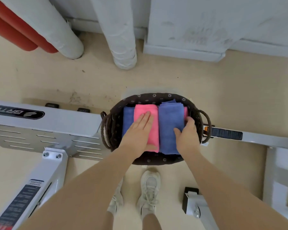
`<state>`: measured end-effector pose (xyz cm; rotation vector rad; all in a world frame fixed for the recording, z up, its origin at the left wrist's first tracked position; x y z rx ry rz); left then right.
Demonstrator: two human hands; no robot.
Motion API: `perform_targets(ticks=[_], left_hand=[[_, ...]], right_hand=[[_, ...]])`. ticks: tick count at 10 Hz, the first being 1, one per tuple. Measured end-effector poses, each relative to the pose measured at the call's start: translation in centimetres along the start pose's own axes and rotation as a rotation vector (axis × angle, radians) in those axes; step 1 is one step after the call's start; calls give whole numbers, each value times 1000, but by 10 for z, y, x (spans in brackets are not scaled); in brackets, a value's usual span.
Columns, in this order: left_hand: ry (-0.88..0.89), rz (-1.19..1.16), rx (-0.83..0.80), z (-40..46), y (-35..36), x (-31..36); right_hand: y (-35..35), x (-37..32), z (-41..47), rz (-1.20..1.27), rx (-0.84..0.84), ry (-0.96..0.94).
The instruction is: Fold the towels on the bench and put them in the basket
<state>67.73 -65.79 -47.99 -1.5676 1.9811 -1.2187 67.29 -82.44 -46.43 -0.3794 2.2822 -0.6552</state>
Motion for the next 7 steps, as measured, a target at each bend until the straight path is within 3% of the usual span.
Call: perform_targets(ticks=[1,2,3,5,7], left_hand=[[-3,16,-3,1,2,-2],[-27,25,8,-1,8,-1],[-53,-30,16,3,14,-5],[-2,78,38,11,26,-16],[10,84,21,-9,4,-12]], right_hand=[[5,4,-10,-472,96,-658],[18,27,-18,-749,-54,-747],[24,39,-6,-840,-19,-624],[39,45,20,-860,-56,-662],[24,20,3,-957,-209,-522]])
Point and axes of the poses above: each hand's wrist, its own z-axis towards the middle knuckle, its own y-axis out of the palm, x = y × z, the point moved 1 cm from there along z, towards the middle knuckle, and after that the axes turned 13 degrees about z, right-handed, at the moved point
